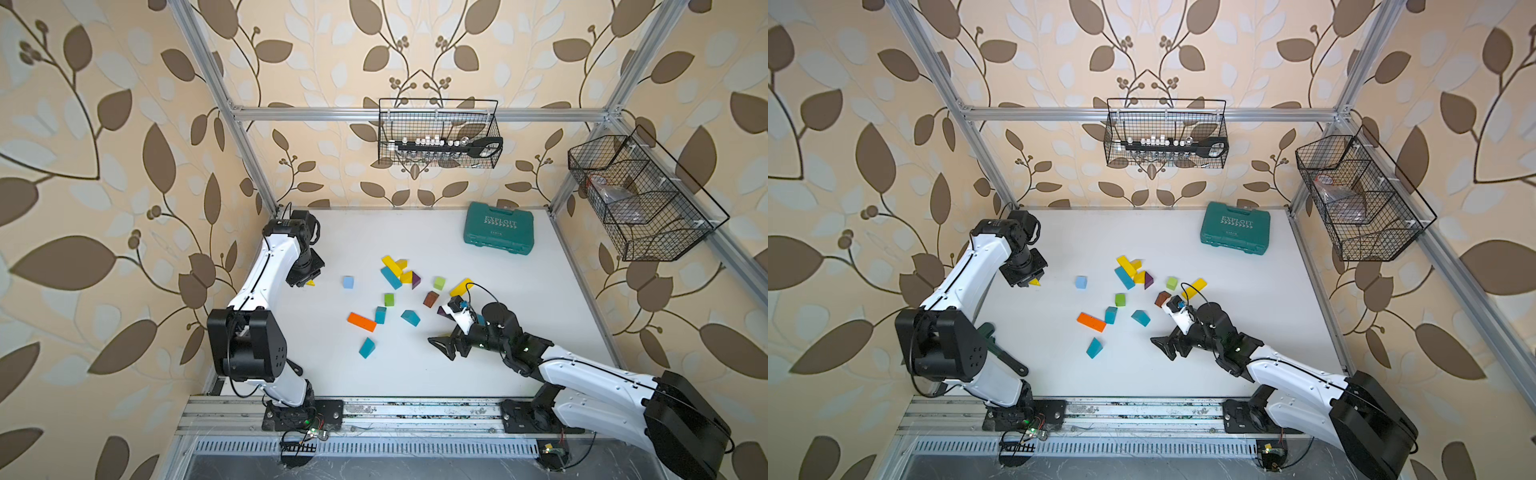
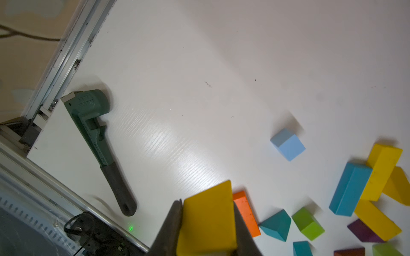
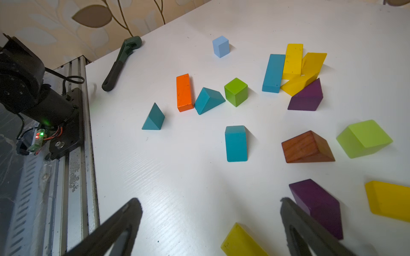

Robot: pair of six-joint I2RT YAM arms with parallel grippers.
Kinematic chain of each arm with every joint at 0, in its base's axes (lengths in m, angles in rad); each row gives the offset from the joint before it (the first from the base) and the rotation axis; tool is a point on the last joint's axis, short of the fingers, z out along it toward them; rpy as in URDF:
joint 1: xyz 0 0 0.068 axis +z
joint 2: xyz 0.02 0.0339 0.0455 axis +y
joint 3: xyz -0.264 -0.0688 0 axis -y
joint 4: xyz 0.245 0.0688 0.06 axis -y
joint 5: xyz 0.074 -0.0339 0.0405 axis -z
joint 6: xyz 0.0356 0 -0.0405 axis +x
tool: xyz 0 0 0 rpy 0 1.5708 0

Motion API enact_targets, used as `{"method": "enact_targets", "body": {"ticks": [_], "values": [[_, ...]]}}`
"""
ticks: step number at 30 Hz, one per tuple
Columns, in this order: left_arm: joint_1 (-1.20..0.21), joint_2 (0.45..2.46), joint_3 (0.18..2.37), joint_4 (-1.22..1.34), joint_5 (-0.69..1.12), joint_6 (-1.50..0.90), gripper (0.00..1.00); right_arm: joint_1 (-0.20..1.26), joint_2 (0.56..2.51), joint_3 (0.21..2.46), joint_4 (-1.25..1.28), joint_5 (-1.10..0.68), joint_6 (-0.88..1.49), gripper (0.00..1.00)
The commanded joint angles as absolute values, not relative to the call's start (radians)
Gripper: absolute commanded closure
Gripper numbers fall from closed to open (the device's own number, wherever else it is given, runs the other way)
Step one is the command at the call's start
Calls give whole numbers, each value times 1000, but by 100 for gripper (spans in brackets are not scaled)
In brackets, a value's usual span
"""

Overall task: Assemble a small pinwheel with building blocks
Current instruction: Assemble the building block at the center of the board.

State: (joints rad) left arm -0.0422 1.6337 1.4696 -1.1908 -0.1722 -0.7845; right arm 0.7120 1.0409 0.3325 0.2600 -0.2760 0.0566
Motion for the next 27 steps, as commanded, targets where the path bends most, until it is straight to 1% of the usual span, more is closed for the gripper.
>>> {"method": "enact_targets", "body": {"ticks": [1,5,8,18,21,27], "values": [[-18,1687,1478,-1157,-135,-862,93,710,1023,313,277,-301,67,2],[-15,1749,1474,-1122,-117,-914,94,710,1026,316,273,-306,67,3],[-14,1777,1475,-1082,-109,-1000,95,710,1025,316,273,-312,67,3],[-17,1901,1478,-917,14,-1215,96,710,1038,320,270,-327,64,3],[-30,1920,1464,-896,4,-1244,96,710,1043,323,265,-333,63,4],[-41,1949,1417,-825,58,-1280,94,710,1047,327,262,-334,60,3]]}}
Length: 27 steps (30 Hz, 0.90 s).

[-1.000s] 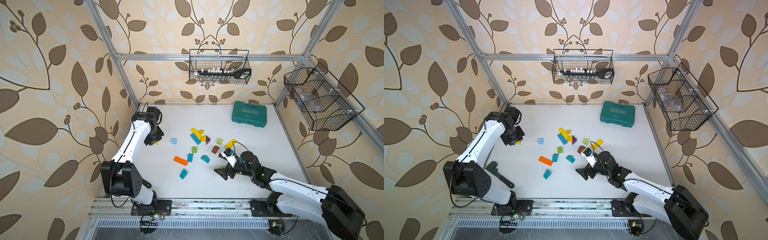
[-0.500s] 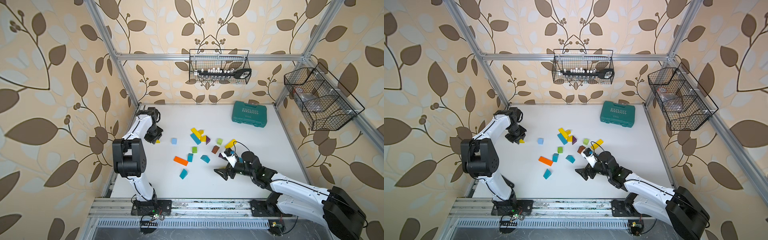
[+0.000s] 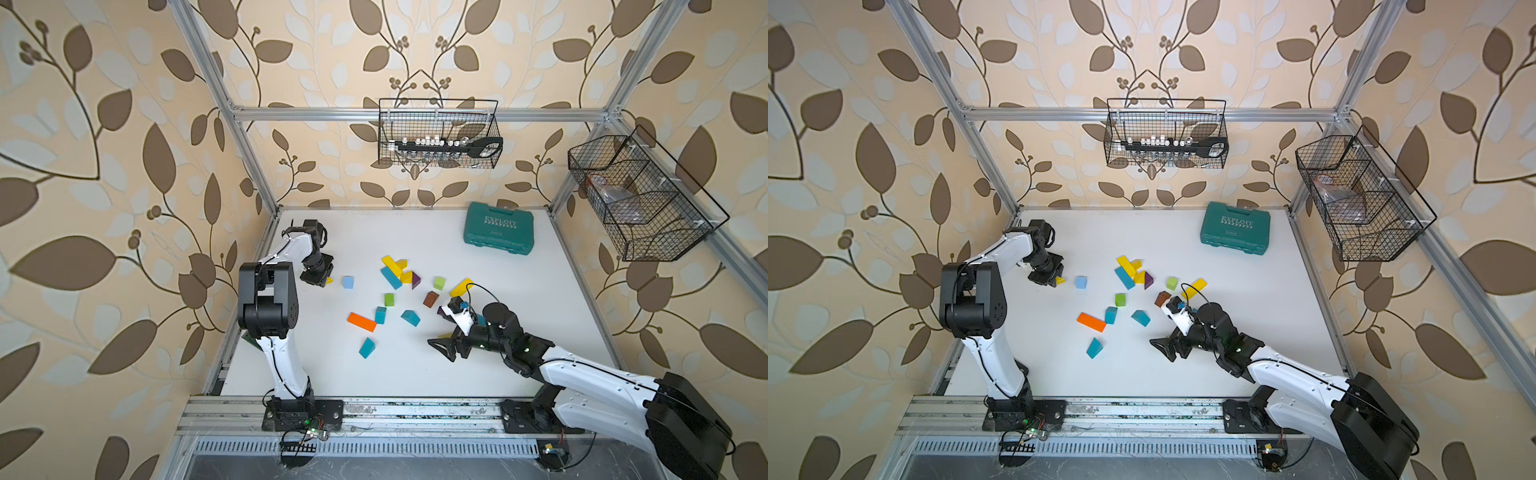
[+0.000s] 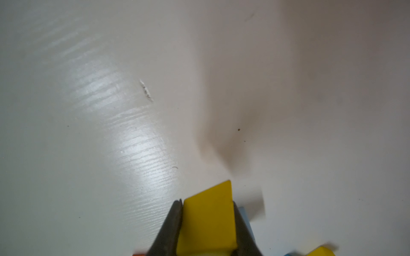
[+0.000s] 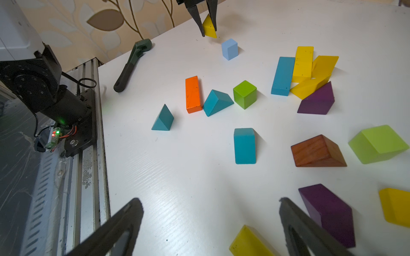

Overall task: Assemble a small pinwheel with building blocks
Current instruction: Assemble the building block at the center of the board.

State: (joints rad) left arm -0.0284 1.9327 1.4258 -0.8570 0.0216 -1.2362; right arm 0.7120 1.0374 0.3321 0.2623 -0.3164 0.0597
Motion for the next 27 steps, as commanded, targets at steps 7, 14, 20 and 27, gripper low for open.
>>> {"method": "enact_targets", "body": {"ticks": [7,14,20,27], "values": [[-58,1989,1408,-804,76,-1293,92,710,1045,328,260,-337,58,4],[-63,2011,1425,-815,71,-1288,89,710,1043,327,256,-337,56,3],[-67,2026,1427,-802,85,-1292,85,710,1045,328,255,-340,55,3],[-74,2039,1431,-814,96,-1296,79,711,1048,330,256,-345,54,4]]}}
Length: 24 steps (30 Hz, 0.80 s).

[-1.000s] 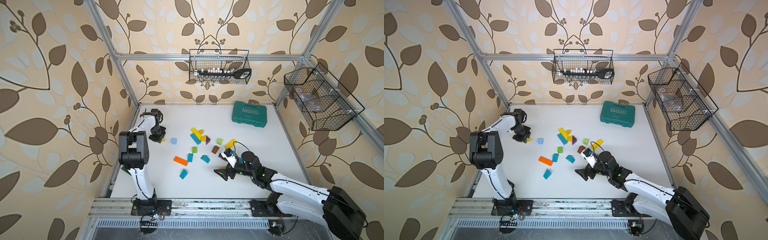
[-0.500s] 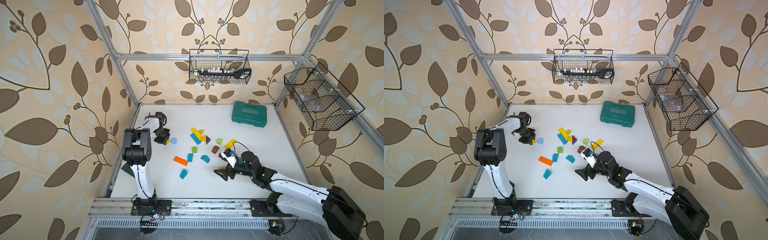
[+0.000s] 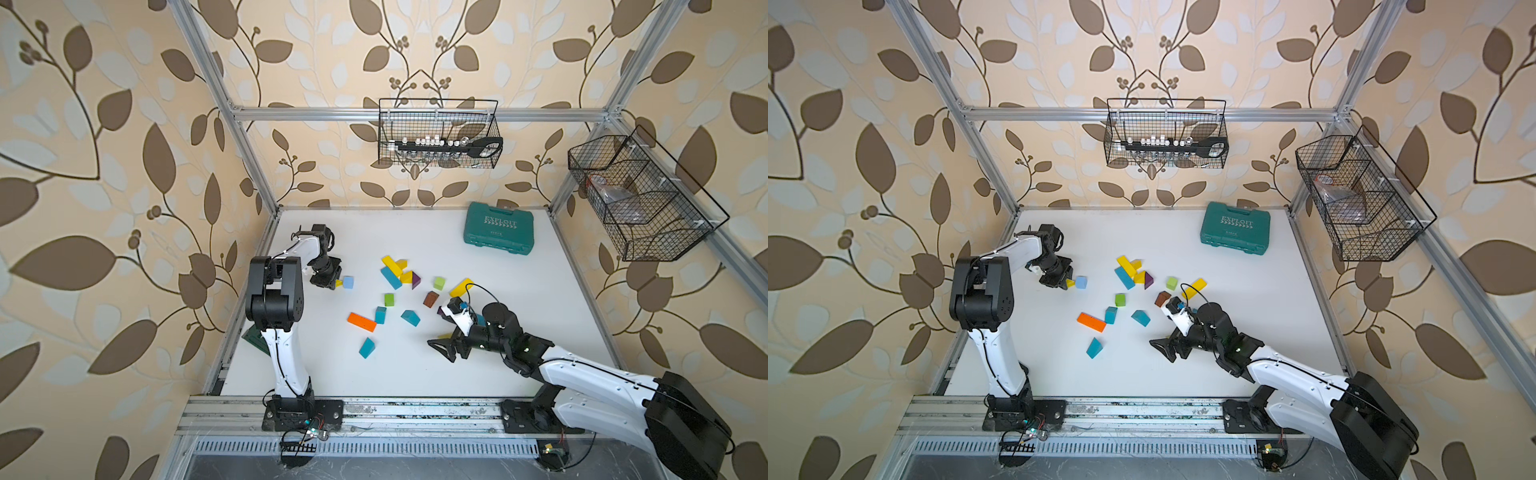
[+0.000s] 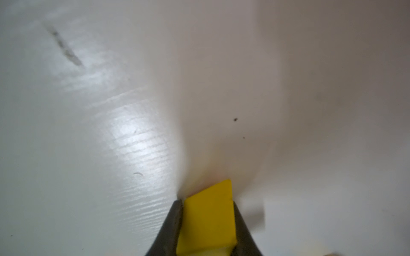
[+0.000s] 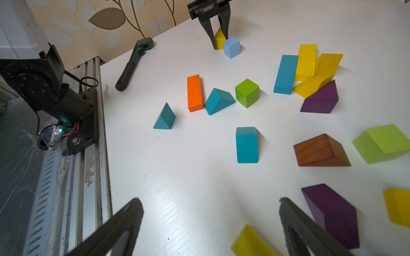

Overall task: Assemble a small pinwheel with building blocks
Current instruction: Assemble the building block at the center of the board.

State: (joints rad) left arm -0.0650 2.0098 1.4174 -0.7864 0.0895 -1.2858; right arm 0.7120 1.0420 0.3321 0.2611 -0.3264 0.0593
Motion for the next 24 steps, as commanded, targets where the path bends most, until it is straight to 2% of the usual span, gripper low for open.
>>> {"method": "enact_targets", "body": {"ticks": [1,5,8,12,20,24], "values": [[-74,2042,1434,-822,93,-1293,76,711,1046,330,255,-346,54,3],[-74,2043,1439,-841,84,-1289,64,713,1041,328,256,-347,54,3],[-74,2042,1451,-854,75,-1279,63,714,1038,327,254,-346,54,3],[-73,2045,1473,-872,71,-1271,52,715,1037,328,255,-347,54,3],[-72,1991,1509,-904,59,-1205,39,716,1039,328,257,-347,54,3],[-63,1923,1539,-931,55,-1159,19,716,1018,323,276,-364,67,1]]}}
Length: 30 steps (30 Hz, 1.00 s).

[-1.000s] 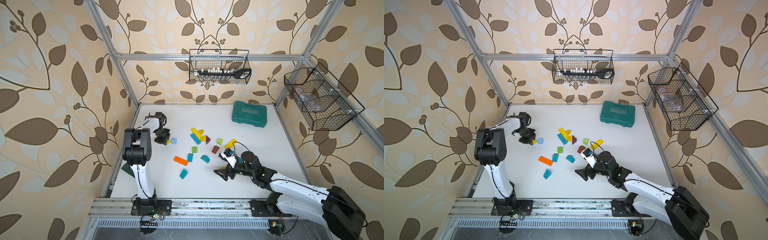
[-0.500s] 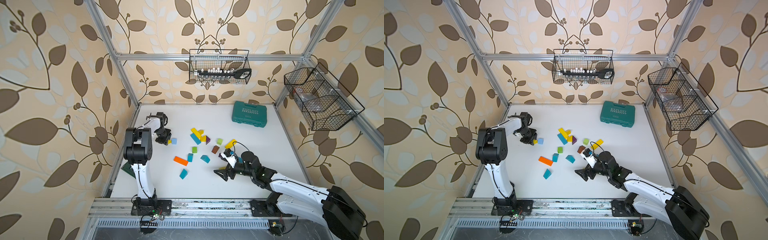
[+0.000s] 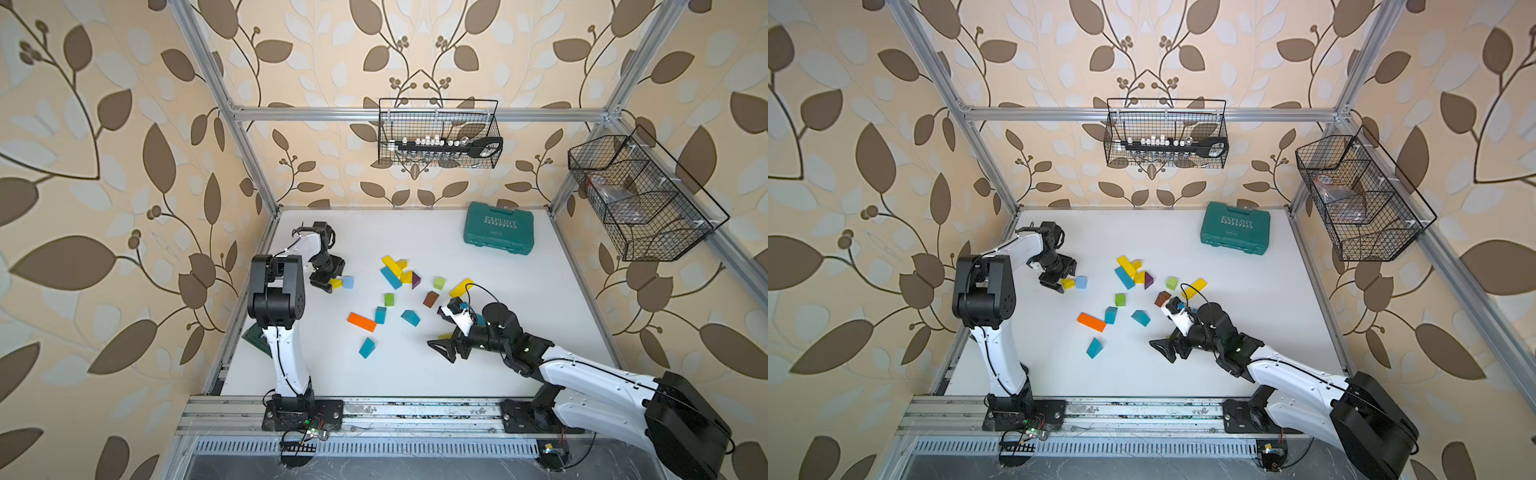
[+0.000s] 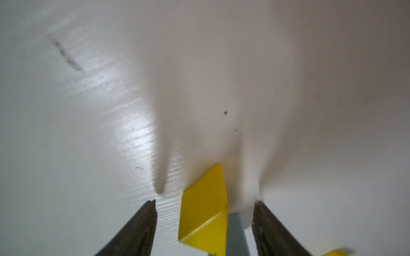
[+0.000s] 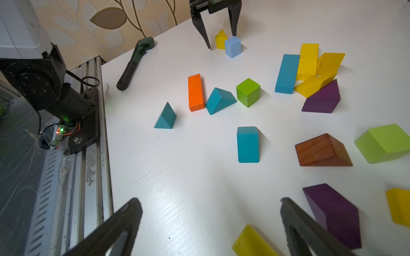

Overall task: Assemble a small pinwheel with building blocks
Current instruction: Assemble the building block at the center of the board, then pick up the building block from the center of the board.

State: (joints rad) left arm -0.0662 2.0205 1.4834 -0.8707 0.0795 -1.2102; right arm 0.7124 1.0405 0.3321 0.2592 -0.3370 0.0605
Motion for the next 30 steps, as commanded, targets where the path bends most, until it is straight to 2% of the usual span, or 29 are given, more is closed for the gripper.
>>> {"method": "enact_targets", "body": {"ticks": [1,6,10,15,18,22,25,27,30], "values": [[-62,1909,1556,-949,41,-1141,16,716,1010,326,271,-350,71,1],[-32,1813,1573,-984,15,-1045,1,713,1004,380,200,-230,132,1],[-9,1686,1522,-951,11,-880,1,692,1056,528,6,-65,273,2],[-8,1545,1452,-982,14,-653,1,639,1232,740,-171,-94,341,13],[-8,1398,1301,-922,3,-577,1,639,1343,821,-163,-121,249,14],[-8,1242,1109,-827,-15,-549,1,623,1465,898,-99,-197,-20,18],[-8,1182,1020,-796,-17,-540,1,574,1587,1001,-117,-272,-169,20],[-8,1160,978,-779,-27,-551,1,537,1681,1086,-157,-345,-265,29],[-11,1140,947,-735,46,-565,1,515,1798,1201,-202,-383,-367,30]]}}
